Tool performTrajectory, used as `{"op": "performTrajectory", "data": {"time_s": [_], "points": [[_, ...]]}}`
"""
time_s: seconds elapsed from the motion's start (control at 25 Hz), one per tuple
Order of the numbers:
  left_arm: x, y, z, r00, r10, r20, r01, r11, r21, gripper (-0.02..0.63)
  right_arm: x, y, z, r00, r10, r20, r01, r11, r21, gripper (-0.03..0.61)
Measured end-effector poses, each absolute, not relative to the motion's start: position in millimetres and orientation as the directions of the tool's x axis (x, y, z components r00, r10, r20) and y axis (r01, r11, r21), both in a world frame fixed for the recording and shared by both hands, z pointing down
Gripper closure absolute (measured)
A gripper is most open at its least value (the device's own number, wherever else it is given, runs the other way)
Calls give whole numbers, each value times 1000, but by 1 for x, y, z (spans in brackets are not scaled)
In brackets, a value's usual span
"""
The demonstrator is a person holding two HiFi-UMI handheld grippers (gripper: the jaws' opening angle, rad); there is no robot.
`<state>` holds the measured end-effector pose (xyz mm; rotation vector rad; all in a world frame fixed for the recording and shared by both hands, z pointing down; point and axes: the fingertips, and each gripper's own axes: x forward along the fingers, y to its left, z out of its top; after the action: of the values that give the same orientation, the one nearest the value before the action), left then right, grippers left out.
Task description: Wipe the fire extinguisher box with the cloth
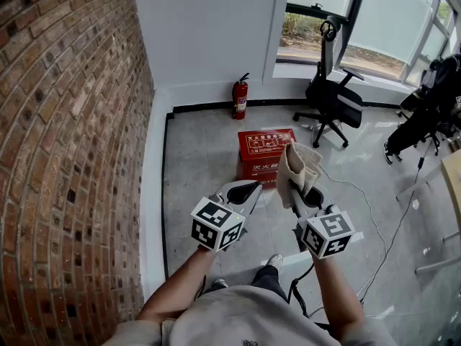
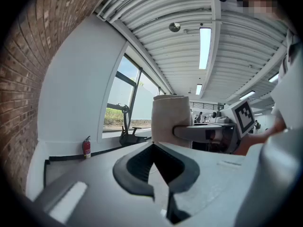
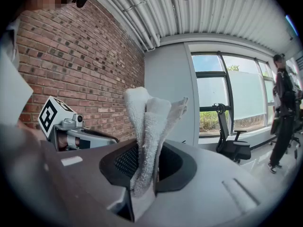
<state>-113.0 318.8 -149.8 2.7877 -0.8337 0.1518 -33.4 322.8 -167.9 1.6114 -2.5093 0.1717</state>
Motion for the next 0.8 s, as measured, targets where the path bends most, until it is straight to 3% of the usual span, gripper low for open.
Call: {"op": "performTrajectory", "data": {"time_s": [0.8], "points": [[-87, 306, -127, 839, -500, 214, -540, -816, 209, 614, 14, 307, -139, -363, -898, 251, -931, 360, -57, 479]]}}
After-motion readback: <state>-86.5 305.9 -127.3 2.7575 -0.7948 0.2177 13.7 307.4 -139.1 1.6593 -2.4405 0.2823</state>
